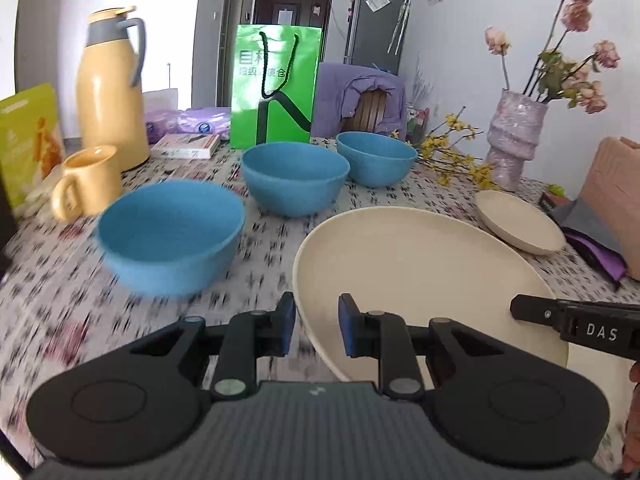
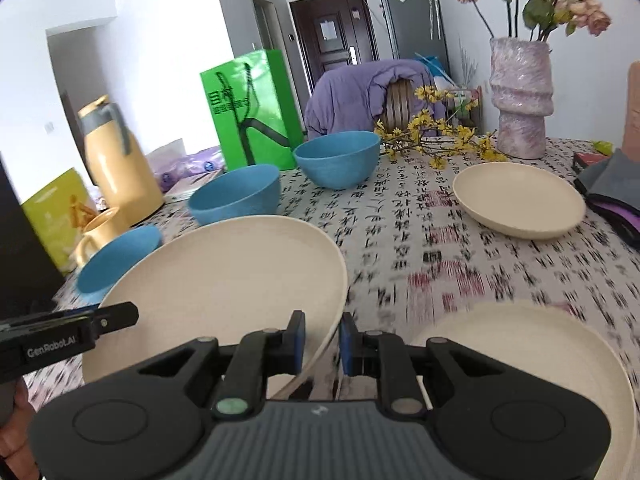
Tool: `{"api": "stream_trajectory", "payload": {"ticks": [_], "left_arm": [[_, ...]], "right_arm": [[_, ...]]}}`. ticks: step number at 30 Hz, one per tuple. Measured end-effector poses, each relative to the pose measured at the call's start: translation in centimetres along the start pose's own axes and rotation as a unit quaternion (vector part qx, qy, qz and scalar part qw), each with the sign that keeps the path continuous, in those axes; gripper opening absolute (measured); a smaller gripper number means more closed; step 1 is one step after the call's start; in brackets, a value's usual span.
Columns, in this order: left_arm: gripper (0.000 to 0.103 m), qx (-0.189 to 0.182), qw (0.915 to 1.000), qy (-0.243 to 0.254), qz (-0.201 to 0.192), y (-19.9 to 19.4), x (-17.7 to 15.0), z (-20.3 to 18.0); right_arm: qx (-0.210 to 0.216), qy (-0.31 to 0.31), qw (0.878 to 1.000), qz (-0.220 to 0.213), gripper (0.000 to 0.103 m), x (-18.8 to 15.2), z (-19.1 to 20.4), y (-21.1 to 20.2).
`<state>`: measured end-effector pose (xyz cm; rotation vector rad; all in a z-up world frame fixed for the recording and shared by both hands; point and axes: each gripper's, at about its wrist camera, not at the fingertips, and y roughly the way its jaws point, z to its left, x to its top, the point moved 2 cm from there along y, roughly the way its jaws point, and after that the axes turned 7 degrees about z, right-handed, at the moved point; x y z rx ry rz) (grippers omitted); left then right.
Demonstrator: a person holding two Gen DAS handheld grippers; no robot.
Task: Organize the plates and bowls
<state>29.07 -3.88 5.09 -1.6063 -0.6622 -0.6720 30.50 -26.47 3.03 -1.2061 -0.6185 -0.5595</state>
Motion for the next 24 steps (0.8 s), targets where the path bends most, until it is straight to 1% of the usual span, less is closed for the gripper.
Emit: {"api": "stream_trajectory", "payload": {"ticks": [5,8,13,17,24], "left_arm": [[0.023,0.001,0.9999,0.004,-0.009,-4.8,-4.8,0.2],[0.023,0.001,1.0,0.001,0.0,-6.5,-7.8,0.4],[0.023,0.002,0.9999,-0.002,0.015,-8.6,-12.0,0.2],[0.023,-0.003,0.9999,0.006,0.013,-9.9,-13.6,-0.5],[0.023,-0.014,0.9995,0.027,-0.008,-11.8,-13.8,-2.9]], "right_arm": [[0.004,0.004,1.0,-0.013,0.017,-5.6,1.5,-4.6],[0.009,0.009,1.0,-0.016,0.018,-8.9,2.0,-6.5],[0.002,0.012,1.0,-0.021,0.018,-13.7,2.5,-9.1],[-0.004,0.018,0.999,-0.028,0.018,-16.1,2.1,-10.8],[-0.013,0.025,0.998,-0.063,0.018,-17.1,0.9,-13.6]]}}
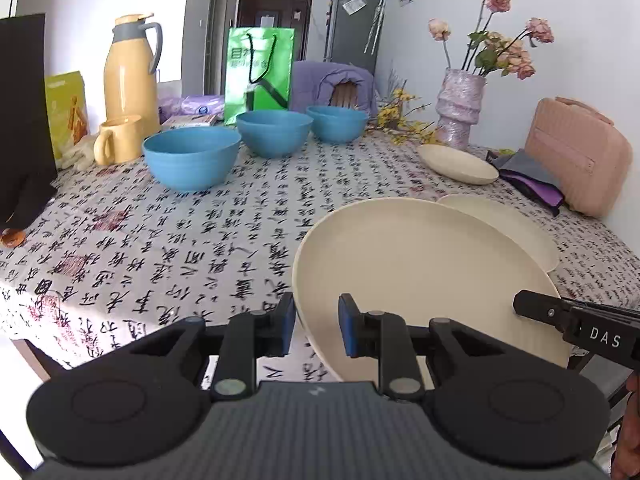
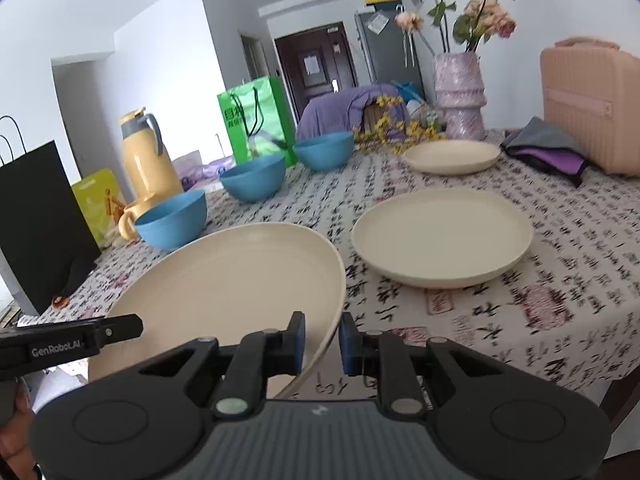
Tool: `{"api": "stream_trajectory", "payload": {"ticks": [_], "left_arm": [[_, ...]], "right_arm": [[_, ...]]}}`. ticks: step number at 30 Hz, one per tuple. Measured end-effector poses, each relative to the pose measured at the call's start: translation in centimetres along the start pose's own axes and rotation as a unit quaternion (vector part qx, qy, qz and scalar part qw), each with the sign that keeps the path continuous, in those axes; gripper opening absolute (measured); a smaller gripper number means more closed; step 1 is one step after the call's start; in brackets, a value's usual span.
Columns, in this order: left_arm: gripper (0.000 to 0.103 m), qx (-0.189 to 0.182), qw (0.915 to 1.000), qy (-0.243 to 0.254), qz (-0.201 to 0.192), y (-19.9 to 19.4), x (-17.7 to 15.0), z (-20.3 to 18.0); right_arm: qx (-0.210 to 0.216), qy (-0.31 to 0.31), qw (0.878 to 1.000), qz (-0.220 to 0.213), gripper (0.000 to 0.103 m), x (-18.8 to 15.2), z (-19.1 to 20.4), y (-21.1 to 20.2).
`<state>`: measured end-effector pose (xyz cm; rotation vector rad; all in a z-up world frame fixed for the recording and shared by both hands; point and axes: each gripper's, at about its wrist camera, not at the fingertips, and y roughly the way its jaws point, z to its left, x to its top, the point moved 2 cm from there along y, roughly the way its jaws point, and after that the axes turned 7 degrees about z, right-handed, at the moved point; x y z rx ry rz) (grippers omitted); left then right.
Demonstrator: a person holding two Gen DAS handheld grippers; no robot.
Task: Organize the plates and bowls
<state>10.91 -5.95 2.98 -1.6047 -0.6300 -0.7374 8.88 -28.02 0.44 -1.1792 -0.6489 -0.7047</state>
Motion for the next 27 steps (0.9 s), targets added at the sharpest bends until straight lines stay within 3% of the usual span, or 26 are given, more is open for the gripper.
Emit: {"api": "stream_trajectory", "payload": {"ticks": [11,27], "left_arm": [[0.023,-0.036,0.9989,0.022,0.021,1.9,0.9,-3.4],[0.023,-0.085,0.9935,0.062,0.044,9.2,6.6,-10.9]], "right_arm": [[-0.022,0.033,0.999,-0.026,0.018,0.2,-3.6,-1.4],[-0.071,0.089,0.993,-0.037,0.018,4.5,-11.8,0.6]]}}
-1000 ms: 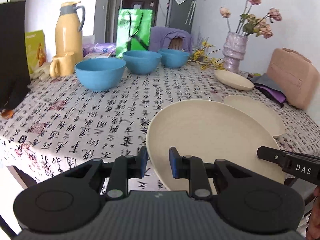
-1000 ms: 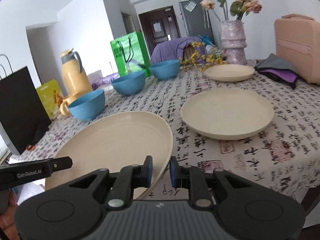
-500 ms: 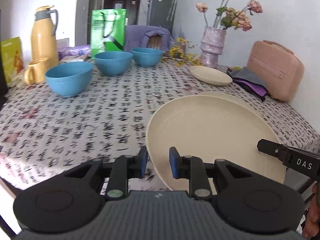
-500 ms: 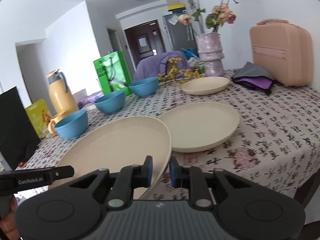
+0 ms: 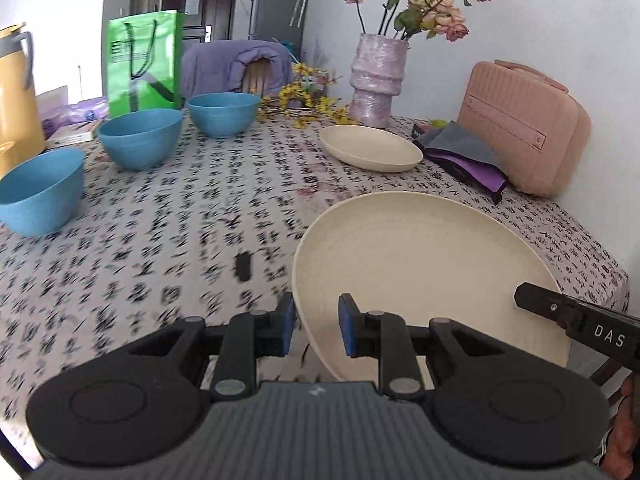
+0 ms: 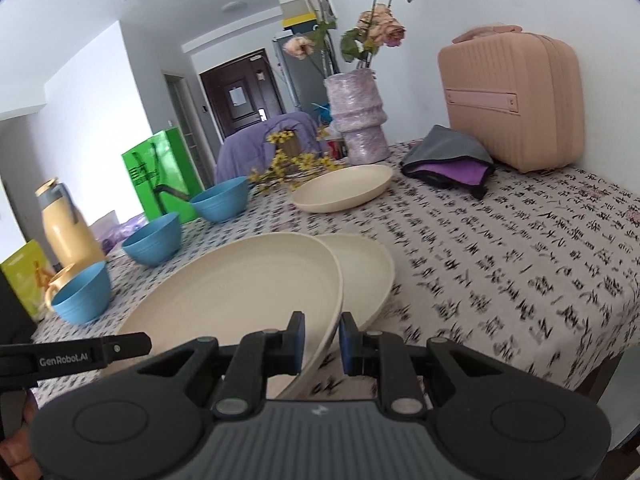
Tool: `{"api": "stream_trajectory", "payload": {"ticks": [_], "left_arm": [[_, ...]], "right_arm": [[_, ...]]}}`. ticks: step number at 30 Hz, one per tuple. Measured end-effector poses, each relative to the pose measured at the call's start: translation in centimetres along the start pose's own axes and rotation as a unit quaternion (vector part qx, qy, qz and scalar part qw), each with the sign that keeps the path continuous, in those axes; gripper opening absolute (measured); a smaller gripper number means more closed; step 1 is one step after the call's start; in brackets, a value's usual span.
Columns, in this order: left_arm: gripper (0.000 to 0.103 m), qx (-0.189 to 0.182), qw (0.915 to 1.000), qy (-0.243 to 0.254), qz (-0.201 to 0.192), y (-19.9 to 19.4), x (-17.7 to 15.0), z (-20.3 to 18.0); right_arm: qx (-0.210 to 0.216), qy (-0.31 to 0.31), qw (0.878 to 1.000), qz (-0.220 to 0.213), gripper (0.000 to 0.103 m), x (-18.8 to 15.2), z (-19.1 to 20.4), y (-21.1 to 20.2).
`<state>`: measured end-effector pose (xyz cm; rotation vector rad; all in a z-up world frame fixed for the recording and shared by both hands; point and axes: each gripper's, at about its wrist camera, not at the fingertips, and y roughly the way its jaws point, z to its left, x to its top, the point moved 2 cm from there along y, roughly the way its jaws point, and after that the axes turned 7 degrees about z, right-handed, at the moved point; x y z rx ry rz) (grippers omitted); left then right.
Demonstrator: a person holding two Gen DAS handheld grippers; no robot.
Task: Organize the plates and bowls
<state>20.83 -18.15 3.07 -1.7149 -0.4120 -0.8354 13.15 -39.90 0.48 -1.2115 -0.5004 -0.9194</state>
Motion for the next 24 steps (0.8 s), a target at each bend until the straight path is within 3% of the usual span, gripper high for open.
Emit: {"api": "stream_trajectory", "payload": {"ticks": [12,24], "left_arm": [[0.023,0.004,1.0,0.004,0.007,6.3,4.6,-1.0],[0.028,-0.001,0.9991,0.011,0.041,9.6,5.0,-0.6]], "right_arm": [[-0.02,0.0,1.0,0.018,0.018,4.2,-2.3,6.0],[-0.04,-0.027,0.998,0.039,0.022,4.7,-2.5,9.6]]}}
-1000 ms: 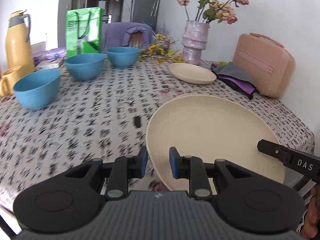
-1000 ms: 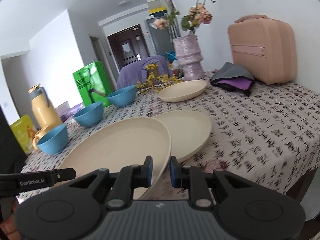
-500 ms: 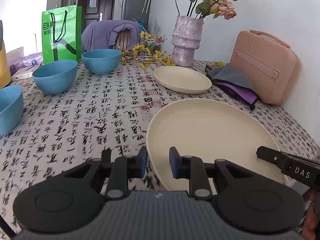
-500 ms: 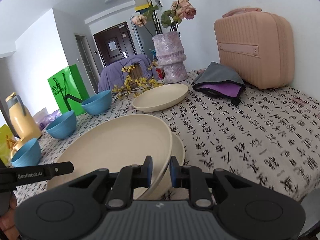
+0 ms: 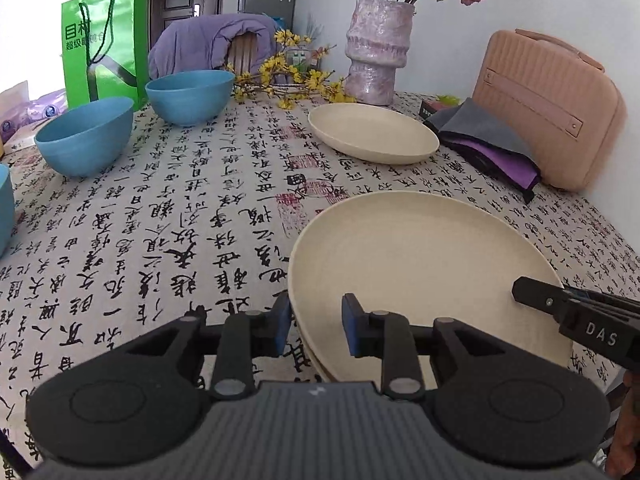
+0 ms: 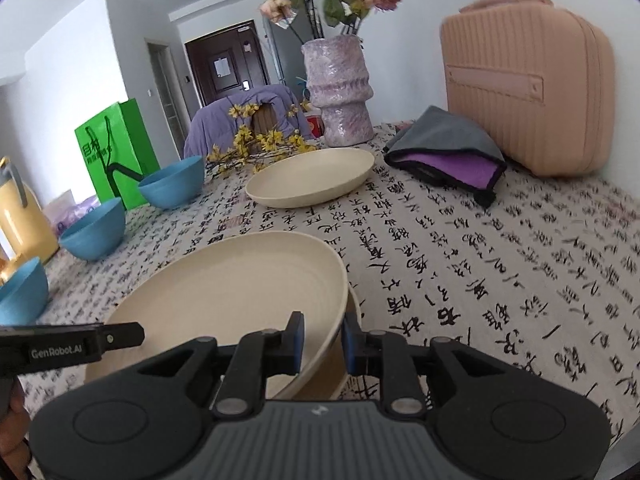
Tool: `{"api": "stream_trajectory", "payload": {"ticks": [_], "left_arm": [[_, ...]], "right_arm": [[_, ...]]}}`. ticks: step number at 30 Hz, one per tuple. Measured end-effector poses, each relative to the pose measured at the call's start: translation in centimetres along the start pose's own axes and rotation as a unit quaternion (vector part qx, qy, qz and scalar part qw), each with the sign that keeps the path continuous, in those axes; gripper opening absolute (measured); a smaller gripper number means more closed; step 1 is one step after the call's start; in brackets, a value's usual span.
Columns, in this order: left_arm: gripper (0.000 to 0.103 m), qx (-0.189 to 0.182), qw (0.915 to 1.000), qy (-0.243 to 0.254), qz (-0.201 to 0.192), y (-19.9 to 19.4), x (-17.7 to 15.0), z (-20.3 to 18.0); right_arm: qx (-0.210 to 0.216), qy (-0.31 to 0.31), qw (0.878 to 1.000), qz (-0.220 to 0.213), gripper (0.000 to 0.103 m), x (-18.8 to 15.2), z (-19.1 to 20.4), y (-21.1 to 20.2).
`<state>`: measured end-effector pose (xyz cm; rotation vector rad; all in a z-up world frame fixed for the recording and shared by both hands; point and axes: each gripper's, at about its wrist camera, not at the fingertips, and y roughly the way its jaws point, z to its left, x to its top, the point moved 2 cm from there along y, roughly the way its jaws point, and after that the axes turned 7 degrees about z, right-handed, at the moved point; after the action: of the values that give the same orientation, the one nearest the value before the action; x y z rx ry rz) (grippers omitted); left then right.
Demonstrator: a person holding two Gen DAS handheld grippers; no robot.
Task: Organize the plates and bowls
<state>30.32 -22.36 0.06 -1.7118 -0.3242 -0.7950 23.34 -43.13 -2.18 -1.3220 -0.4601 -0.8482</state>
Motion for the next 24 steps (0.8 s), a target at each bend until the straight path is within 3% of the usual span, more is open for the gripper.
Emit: {"api": "stream_trajectory", "payload": {"ticks": [8,11,13,17,21,24], "left_arm": [[0.036,-0.003,0.9999,0.009,-0.008,-1.4,-0.8,-0.3],[0.041,-0.001,0.9998,0.011,-0.017,-2.4,-1.3,-0.3],[0.042,0.004,0.9996,0.012,-0.024,-3.5,-1.9,-0.2],[0.045,0.015,0.9992,0.006,-0.036,-5.9,-3.5,0.4],[0.053,0.028,0.998,-0.005,-0.057,-8.8,-5.6,1.0],[0.06,0.04,0.9968,-0.013,-0.068,-10.7,-7.3,1.5]], "right_arm": [[0.005,-0.005,1.0,-0.004,0.024,-0.5,0.1,-0.8],[0.006,-0.005,1.0,-0.007,0.033,-0.7,0.1,-1.7],[0.001,-0.006,1.0,-0.015,0.044,-0.9,0.1,-2.6],[0.006,-0.003,0.999,-0.032,0.044,-1.5,0.0,-4.6],[0.02,-0.01,0.999,-0.043,0.044,-2.6,0.6,-6.8],[0.034,-0.022,0.998,-0.05,0.055,-3.8,1.3,-8.2]]}}
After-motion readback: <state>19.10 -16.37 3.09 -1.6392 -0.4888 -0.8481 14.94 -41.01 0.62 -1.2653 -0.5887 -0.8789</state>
